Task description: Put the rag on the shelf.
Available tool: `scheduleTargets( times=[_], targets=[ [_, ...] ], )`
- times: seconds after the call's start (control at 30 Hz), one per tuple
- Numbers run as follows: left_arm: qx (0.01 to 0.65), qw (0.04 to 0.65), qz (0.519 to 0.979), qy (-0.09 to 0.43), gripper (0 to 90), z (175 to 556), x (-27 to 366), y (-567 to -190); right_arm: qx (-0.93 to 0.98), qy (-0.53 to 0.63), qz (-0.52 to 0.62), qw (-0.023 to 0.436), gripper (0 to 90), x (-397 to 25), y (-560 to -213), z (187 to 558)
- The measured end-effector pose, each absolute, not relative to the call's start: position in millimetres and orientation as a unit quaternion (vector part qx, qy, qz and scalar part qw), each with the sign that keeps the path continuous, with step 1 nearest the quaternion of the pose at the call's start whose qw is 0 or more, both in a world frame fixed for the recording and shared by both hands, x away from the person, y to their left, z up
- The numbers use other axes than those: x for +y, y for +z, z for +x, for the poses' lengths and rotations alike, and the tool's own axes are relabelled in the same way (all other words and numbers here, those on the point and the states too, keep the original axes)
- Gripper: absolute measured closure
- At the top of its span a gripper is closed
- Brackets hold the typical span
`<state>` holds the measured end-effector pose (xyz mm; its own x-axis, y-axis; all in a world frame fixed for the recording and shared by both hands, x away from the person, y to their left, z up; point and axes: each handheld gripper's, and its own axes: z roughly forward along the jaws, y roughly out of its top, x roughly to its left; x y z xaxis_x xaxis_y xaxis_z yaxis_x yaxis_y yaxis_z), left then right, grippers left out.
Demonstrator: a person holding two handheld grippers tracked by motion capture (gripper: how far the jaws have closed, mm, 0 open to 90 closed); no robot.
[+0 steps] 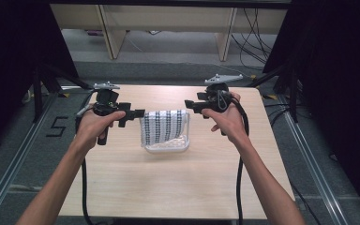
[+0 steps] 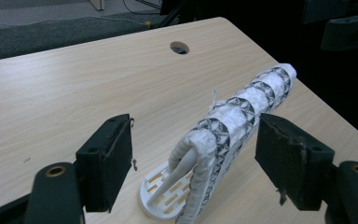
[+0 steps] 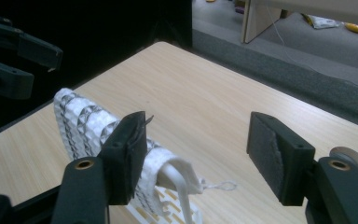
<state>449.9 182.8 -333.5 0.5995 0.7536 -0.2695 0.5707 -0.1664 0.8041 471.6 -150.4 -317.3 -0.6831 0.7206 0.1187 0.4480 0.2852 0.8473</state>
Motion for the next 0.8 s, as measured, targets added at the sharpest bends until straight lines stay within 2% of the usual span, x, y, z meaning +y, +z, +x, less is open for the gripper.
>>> scheduleTargets(
  times=[0.5, 0.8],
  targets=[
    [0.401, 0.481, 0.773, 0.098, 23.7, 419, 179, -334, 0.787, 0.477, 0.362, 0.151, 36.8, -154, -322, 458],
    [0.381, 0.487, 0.78, 0.093, 23.4, 397, 174, -342, 0.79, 0.484, 0.351, 0.139, 36.2, -158, -324, 448]
  ],
)
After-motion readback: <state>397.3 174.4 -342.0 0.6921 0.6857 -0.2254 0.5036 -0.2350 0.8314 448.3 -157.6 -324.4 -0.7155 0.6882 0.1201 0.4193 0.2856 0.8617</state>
